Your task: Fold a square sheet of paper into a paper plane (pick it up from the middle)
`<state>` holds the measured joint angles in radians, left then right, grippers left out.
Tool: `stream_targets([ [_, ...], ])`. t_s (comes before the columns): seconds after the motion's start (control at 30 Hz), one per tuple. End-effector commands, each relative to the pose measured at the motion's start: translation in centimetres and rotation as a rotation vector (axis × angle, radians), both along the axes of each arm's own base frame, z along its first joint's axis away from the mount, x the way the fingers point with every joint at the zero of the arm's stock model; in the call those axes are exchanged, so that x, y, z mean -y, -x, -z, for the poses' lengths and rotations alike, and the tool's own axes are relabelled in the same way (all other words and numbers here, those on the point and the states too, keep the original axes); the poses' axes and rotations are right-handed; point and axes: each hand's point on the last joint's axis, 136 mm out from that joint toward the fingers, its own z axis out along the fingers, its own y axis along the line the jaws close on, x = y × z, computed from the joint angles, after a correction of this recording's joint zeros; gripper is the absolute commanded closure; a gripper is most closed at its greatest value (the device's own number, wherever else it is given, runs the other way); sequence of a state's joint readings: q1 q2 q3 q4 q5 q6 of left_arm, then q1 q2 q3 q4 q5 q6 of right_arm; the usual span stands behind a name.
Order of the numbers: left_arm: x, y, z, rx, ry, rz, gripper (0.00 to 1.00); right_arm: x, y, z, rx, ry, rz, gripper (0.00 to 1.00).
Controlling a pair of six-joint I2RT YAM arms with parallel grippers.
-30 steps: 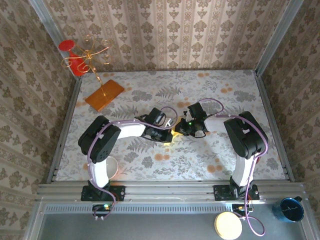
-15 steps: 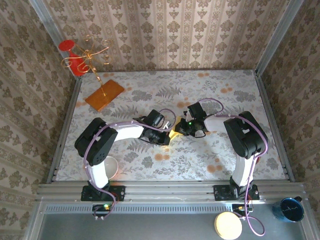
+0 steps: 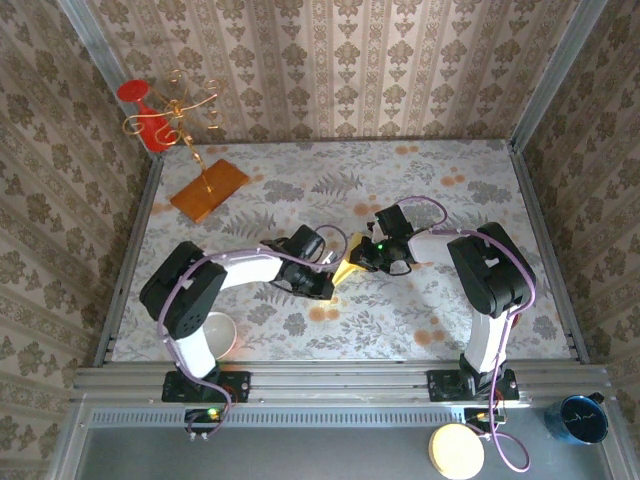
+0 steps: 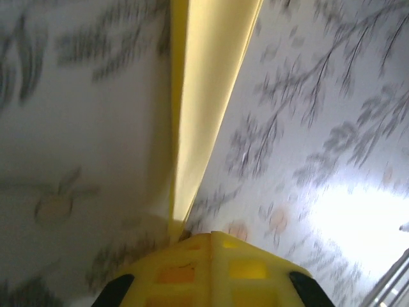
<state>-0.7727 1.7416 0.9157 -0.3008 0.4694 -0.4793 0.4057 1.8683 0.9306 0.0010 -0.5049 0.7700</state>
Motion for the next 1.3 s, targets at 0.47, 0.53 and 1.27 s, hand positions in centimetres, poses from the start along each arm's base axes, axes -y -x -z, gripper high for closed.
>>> stream_targets([
  [0.47,3.8,-5.9,-3.3,0.121,0.100,-0.087,1.00,0.9,1.7,2.2,-0.079,0.057,0.040,0.85],
  [0.53,4.1,-6.4,-2.8,0.116,0.090,-0.096,1.00,0.8,1.7,2.0,-0.076,0.051,0.038,0.85],
  [1.27,0.8,-4.2,3.1,-0.042,-0.110,-0.144,1.00,2.2,-1.8,-1.8,0.065,0.177,0.000,0.84],
])
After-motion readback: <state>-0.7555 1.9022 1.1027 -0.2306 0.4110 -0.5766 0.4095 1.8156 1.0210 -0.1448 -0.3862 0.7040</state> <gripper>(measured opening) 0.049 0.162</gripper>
